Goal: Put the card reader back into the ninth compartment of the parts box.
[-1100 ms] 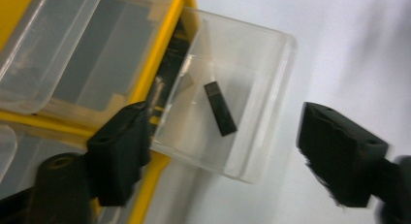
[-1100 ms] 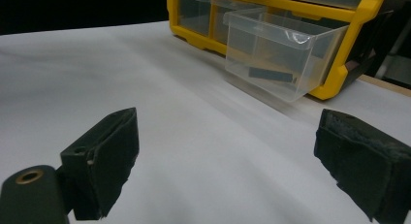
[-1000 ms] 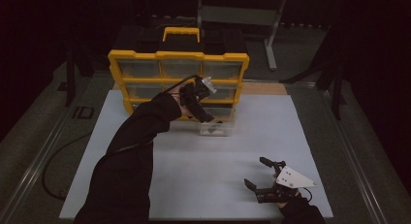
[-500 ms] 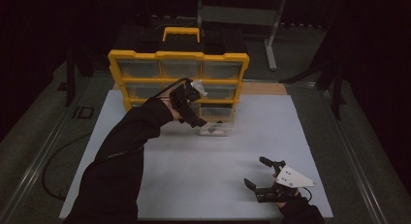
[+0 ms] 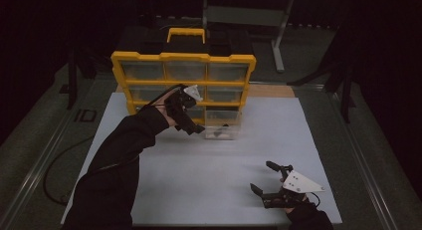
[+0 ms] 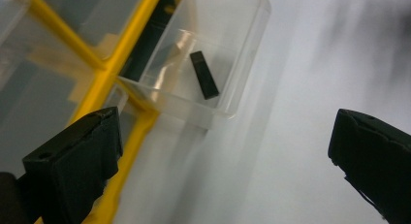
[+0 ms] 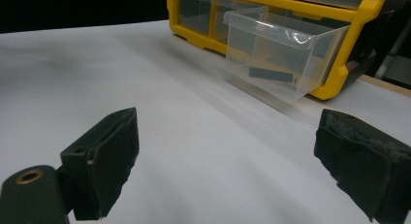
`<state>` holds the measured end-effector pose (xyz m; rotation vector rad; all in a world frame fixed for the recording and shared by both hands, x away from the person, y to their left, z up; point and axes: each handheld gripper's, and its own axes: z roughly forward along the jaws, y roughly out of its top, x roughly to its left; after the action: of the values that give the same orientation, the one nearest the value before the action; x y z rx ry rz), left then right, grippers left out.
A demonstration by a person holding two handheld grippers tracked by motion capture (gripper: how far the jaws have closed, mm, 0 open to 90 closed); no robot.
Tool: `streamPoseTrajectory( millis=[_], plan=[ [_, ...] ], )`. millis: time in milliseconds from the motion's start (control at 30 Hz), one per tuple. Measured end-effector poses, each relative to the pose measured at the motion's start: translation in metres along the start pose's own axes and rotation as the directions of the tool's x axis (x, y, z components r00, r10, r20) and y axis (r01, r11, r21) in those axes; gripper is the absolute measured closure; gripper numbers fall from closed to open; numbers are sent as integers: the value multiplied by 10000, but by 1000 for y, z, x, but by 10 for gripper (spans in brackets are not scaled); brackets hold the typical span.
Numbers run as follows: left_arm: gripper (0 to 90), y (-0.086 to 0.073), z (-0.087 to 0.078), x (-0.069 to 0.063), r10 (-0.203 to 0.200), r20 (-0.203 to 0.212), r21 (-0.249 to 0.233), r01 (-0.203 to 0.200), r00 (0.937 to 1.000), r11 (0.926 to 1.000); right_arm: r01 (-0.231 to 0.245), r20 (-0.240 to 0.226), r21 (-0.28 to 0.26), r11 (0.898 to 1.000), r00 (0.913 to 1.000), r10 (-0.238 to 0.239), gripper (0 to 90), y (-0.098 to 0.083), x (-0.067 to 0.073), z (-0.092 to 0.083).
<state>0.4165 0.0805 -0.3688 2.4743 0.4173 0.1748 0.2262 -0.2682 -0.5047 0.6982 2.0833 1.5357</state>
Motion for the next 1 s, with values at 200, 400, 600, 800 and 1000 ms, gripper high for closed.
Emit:
streamPoseTrajectory(
  millis=[200, 400, 600, 800, 1000],
  plan=[
    [2, -12, -9, -6, -33, -244, 12, 34, 9997, 10000, 36, 32, 8, 10000, 10000, -36, 90, 0, 0, 0],
    [2, -24, -14, -11, -115, -499, 79, 119, 9987, 9999, 33, 34, 58, 10000, 10000, -33, 89, 0, 1, 0],
    [2, -37, -19, -15, -334, -653, -7, 334, 9973, 9994, 38, 34, 61, 10000, 10000, -39, 90, 0, 1, 0],
    [2, -49, -21, -20, -387, -730, -126, 378, 9966, 9992, 43, 41, 76, 10000, 10000, -43, 90, 0, 1, 0],
    [2, -65, -25, -27, -526, -727, -413, 497, 9960, 9979, 65, 41, 116, 9999, 10000, -66, 89, 0, 1, 0]
  ],
)
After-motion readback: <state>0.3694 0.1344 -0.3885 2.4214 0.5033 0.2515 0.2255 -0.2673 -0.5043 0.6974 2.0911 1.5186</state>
